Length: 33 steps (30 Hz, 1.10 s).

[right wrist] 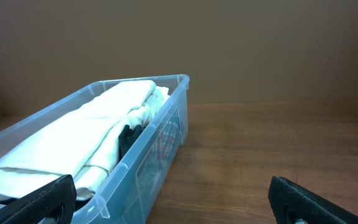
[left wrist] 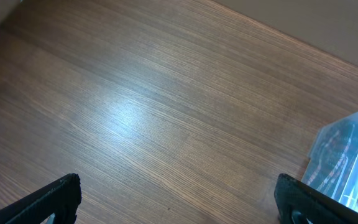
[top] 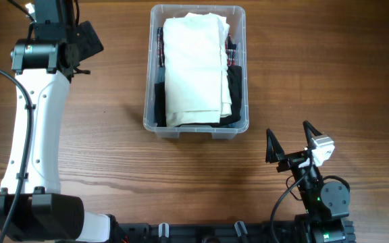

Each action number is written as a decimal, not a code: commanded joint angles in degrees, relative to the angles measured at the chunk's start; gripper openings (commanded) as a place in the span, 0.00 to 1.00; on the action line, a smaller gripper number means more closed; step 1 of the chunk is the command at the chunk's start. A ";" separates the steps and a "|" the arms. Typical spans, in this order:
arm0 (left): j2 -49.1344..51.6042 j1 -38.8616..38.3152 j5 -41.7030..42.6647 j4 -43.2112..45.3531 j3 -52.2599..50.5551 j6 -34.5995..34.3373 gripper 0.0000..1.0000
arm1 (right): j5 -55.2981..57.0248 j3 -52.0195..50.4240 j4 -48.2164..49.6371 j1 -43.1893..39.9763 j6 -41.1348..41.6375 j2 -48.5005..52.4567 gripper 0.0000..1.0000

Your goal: Pack container

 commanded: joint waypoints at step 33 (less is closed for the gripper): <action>-28.83 0.09 5.31 -10.62 -1.09 0.07 1.00 | 0.15 -0.07 0.11 -0.26 -1.03 -0.68 1.00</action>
